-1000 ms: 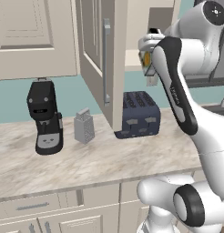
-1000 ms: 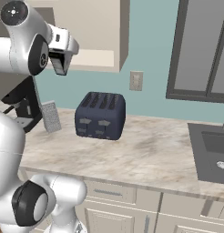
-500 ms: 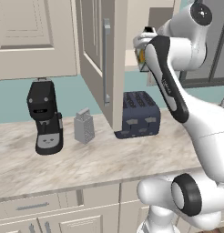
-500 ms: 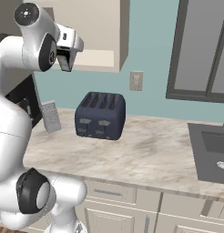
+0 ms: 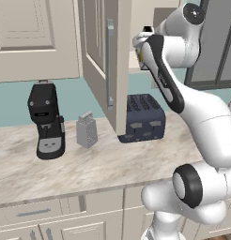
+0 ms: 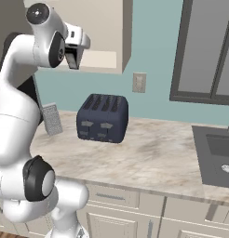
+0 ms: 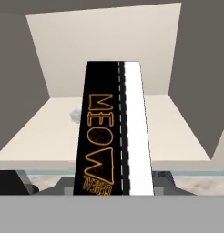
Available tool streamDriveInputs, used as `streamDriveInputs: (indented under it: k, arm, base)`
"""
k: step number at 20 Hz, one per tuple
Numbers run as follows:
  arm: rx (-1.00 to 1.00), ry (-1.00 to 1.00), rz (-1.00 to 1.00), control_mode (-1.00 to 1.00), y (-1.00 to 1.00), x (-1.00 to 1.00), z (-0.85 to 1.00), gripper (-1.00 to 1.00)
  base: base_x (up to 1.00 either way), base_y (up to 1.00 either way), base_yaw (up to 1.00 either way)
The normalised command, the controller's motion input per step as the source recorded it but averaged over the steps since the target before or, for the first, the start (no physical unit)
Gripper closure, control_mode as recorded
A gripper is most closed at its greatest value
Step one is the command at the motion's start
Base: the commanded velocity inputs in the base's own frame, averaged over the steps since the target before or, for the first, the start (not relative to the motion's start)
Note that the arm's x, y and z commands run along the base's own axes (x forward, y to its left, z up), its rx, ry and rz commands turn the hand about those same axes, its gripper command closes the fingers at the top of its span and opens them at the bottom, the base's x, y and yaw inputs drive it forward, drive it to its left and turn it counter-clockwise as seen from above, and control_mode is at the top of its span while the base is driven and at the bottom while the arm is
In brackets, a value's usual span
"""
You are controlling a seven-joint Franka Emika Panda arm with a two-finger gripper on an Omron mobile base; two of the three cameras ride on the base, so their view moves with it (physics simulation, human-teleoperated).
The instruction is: Pick the cereal and boxed food from the counter and place them in the cabinets closest to them.
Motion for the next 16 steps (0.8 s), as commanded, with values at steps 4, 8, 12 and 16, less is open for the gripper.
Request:
streamDriveInputs:
  k: [4,8,12,16]
  arm:
    - [-0.09,0.0,0.0,-1.0,0.0,0.37,-0.05,1.0]
    - [-0.1,0.0,0.0,-1.0,0.0,0.35,-0.08,1.0]
    - [-0.05,0.0,0.0,-1.0,0.0,0.39,-0.01,1.0]
    - [-0.01,0.0,0.0,-1.0,0.0,0.37,-0.02,1.0]
  base:
    - [0.0,0.0,0.0]
    - [0.0,0.0,0.0]
    - [0.0,0.0,0.0]
    - [0.0,0.0,0.0]
